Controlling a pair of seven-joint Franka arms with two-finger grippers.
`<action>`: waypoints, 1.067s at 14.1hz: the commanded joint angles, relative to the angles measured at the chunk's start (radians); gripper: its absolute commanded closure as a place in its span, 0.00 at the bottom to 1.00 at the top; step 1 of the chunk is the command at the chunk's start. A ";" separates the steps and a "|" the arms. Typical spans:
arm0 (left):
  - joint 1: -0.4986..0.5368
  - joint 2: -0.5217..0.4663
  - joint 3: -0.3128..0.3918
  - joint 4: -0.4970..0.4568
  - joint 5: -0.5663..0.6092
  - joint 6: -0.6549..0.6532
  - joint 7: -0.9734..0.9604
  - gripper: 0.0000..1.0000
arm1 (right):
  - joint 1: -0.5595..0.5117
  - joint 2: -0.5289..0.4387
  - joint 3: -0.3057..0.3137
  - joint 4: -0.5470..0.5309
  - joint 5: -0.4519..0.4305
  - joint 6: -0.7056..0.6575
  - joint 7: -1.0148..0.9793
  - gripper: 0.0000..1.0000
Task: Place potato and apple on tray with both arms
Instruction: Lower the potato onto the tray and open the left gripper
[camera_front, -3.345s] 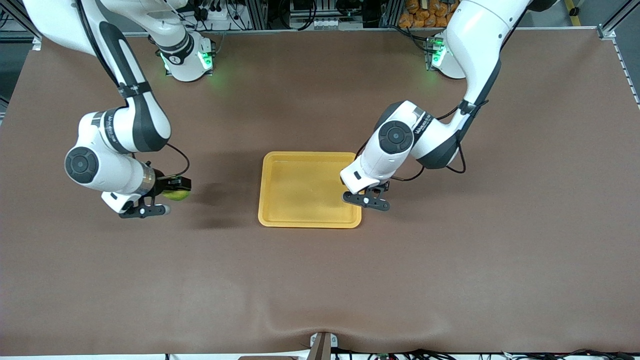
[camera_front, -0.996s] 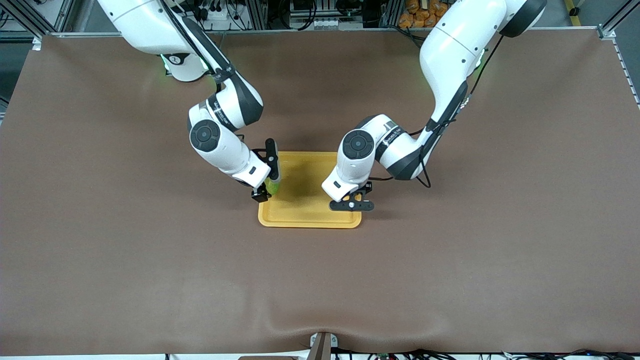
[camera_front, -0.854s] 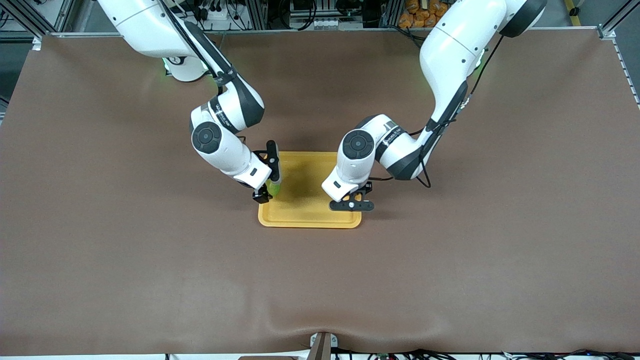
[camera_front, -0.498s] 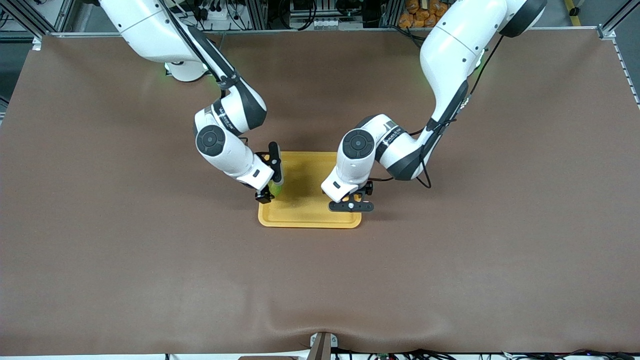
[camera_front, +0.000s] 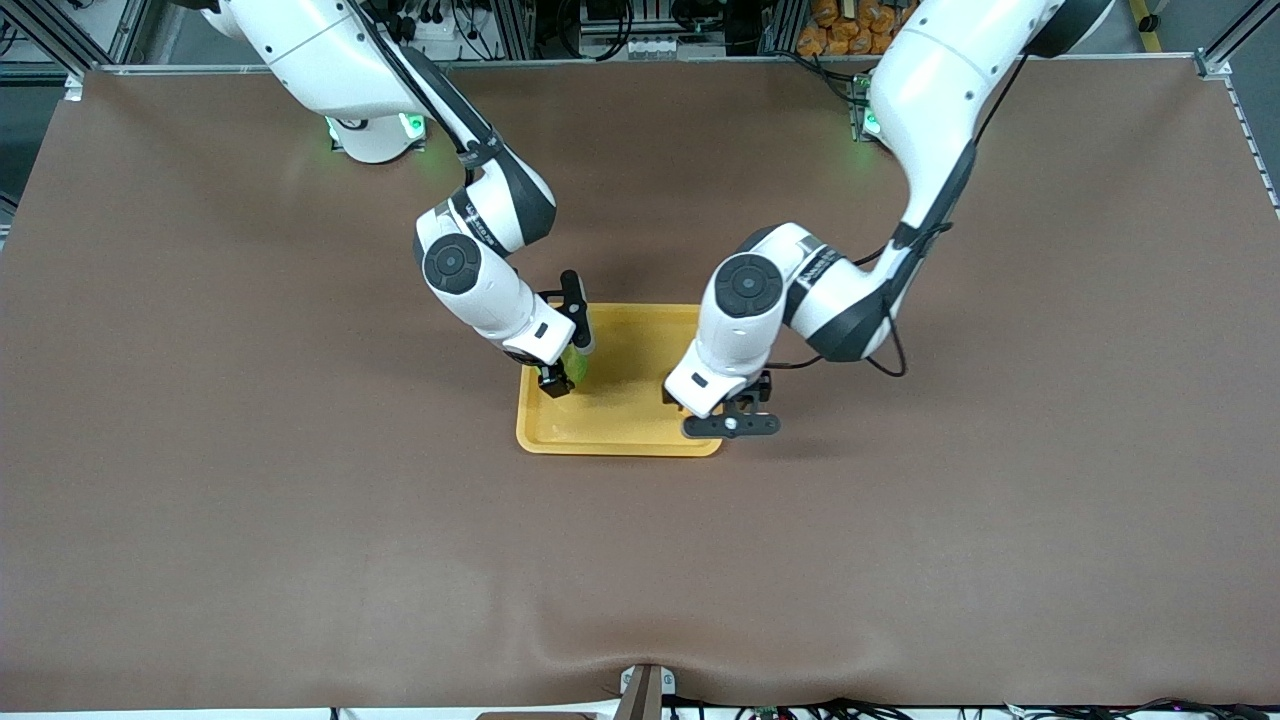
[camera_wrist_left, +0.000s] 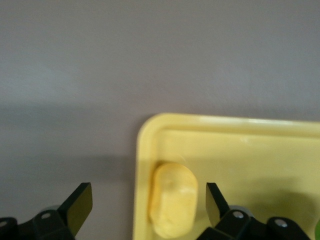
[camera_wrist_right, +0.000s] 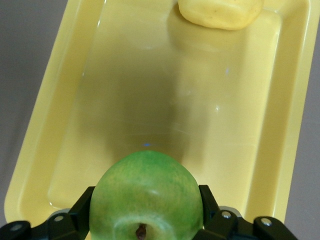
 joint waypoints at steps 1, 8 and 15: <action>0.040 -0.080 -0.004 -0.017 0.016 -0.068 -0.004 0.00 | 0.001 0.002 -0.002 -0.014 0.030 0.030 -0.037 1.00; 0.176 -0.234 -0.010 -0.017 -0.005 -0.266 0.112 0.00 | 0.003 0.012 -0.002 -0.047 0.029 0.112 -0.093 0.35; 0.328 -0.335 -0.016 -0.016 -0.070 -0.404 0.353 0.00 | -0.002 0.022 -0.002 -0.066 0.029 0.156 -0.094 0.00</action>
